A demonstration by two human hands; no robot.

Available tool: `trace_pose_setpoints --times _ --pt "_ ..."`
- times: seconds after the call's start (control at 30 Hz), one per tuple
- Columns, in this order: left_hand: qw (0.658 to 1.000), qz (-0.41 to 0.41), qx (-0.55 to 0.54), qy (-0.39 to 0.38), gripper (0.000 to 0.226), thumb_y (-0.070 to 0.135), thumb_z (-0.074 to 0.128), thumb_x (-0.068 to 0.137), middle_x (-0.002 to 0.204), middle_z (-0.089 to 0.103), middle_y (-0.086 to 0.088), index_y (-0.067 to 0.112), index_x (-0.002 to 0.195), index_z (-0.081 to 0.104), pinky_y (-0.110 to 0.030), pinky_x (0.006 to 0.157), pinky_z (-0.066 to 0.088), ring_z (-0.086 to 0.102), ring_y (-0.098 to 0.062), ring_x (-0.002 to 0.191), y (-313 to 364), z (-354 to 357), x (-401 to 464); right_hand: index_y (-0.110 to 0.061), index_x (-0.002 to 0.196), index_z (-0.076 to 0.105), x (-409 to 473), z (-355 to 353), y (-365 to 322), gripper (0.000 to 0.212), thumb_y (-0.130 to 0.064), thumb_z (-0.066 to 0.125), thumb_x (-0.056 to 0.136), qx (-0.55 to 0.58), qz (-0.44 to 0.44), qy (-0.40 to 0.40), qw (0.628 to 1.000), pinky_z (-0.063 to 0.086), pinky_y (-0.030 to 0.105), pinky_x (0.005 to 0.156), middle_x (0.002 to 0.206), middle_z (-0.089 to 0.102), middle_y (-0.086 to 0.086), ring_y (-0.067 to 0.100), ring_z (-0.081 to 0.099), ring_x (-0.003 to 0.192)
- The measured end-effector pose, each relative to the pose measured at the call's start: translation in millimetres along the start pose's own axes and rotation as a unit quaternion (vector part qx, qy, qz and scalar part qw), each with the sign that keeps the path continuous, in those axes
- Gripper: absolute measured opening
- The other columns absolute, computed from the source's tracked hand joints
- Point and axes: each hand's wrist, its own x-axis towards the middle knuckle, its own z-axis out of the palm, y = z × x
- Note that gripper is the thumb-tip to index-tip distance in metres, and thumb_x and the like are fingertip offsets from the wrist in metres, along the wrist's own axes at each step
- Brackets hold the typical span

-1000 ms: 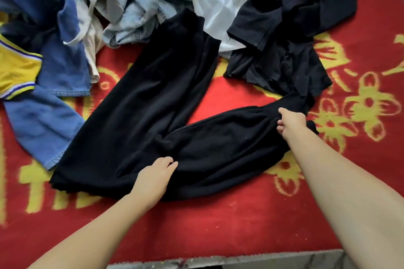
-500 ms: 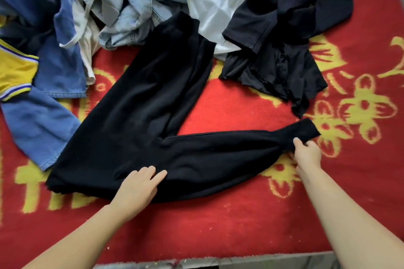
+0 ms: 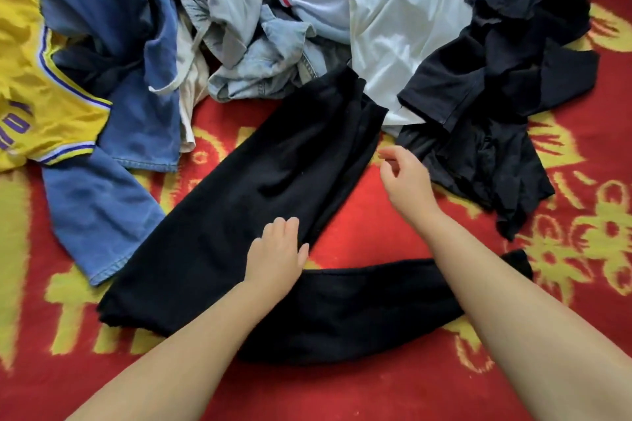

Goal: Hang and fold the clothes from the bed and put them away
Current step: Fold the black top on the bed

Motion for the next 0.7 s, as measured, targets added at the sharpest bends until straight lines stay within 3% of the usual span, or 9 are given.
trace_pose_setpoints --times 0.07,0.2,0.27,0.33,0.43,0.5,0.53,0.6,0.7 --pt "0.997 -0.03 0.042 -0.049 0.046 0.044 0.046 0.095 0.116 0.042 0.0 0.015 0.129 0.032 -0.027 0.065 0.039 0.047 -0.016 0.104 1 8 17 -0.008 0.133 0.05 30 31 -28 0.038 -0.009 0.047 0.095 0.014 0.017 -0.034 0.999 0.04 0.025 0.096 0.128 0.055 0.01 0.02 0.056 0.112" --pt "0.998 -0.028 0.024 -0.044 0.009 0.015 0.042 0.094 0.1 0.045 0.004 0.02 0.098 0.035 -0.028 0.059 0.033 0.049 -0.014 0.086 -8 20 25 -0.008 0.147 0.023 80 72 -43 0.06 -0.023 0.052 0.096 0.014 0.174 -0.016 0.985 0.039 0.035 0.098 0.141 0.042 0.015 0.03 0.046 0.125" --pt "0.998 -0.016 -0.038 -0.042 0.011 0.015 0.039 0.093 0.089 0.044 0.004 0.02 0.089 0.03 -0.029 0.059 0.031 0.045 -0.016 0.074 -16 19 21 -0.008 0.135 0.034 95 78 -34 0.047 -0.024 0.054 0.095 0.024 0.242 -0.002 0.97 0.042 0.035 0.087 0.126 0.049 0.014 0.03 0.052 0.113" --pt "0.996 0.006 -0.078 -0.033 0.004 0.019 0.04 0.095 0.087 0.045 0.004 0.018 0.093 0.036 -0.028 0.061 0.032 0.046 -0.017 0.072 -24 16 14 -0.017 0.101 0.047 101 76 -28 0.01 -0.02 0.052 0.093 0.096 0.267 -0.014 0.959 0.042 0.03 0.068 0.094 0.051 0.007 0.024 0.053 0.081" --pt "0.996 0.037 -0.077 -0.026 0.009 0.023 0.042 0.096 0.09 0.051 0.003 0.017 0.101 0.044 -0.026 0.061 0.03 0.049 -0.017 0.073 -28 14 4 -0.017 0.087 0.047 97 61 -21 0.005 -0.021 0.048 0.09 0.053 0.151 0.071 0.985 0.032 0.026 0.064 0.075 0.05 -0.003 0.019 0.046 0.07" --pt "0.997 0.061 -0.035 -0.029 0.008 0.026 0.045 0.096 0.088 0.052 0.005 0.019 0.101 0.046 -0.027 0.061 0.034 0.05 -0.015 0.072 -24 16 2 -0.011 0.094 0.052 88 51 -8 0.011 -0.02 0.048 0.09 0.011 0.112 0.14 0.984 0.031 0.027 0.068 0.081 0.057 0.002 0.027 0.052 0.082" --pt "0.996 0.077 -0.001 -0.036 0.013 0.03 0.046 0.097 0.093 0.052 0.006 0.02 0.105 0.046 -0.027 0.065 0.039 0.053 -0.015 0.078 -21 18 3 -0.008 0.104 0.054 83 48 0 0.019 -0.021 0.049 0.091 0.001 0.124 0.125 0.984 0.035 0.029 0.076 0.091 0.061 0.008 0.03 0.056 0.091" --pt "0.991 0.095 0.034 -0.088 0.032 0.04 0.044 0.098 0.109 0.049 0.002 0.018 0.121 0.04 -0.03 0.078 0.04 0.052 -0.018 0.096 -17 25 6 -0.009 0.133 0.044 72 45 18 0.044 -0.025 0.053 0.094 0.055 0.206 0.006 0.977 0.045 0.037 0.09 0.116 0.06 0.012 0.031 0.057 0.108" --pt "0.991 0.098 0.035 -0.081 0.056 0.049 0.046 0.094 0.12 0.047 -0.003 0.013 0.136 0.037 -0.033 0.083 0.04 0.049 -0.021 0.105 -21 22 0 -0.022 0.149 0.025 54 26 31 0.066 -0.035 0.057 0.093 0.085 0.21 -0.079 0.971 0.047 0.028 0.091 0.118 0.054 -0.004 0.016 0.054 0.11"
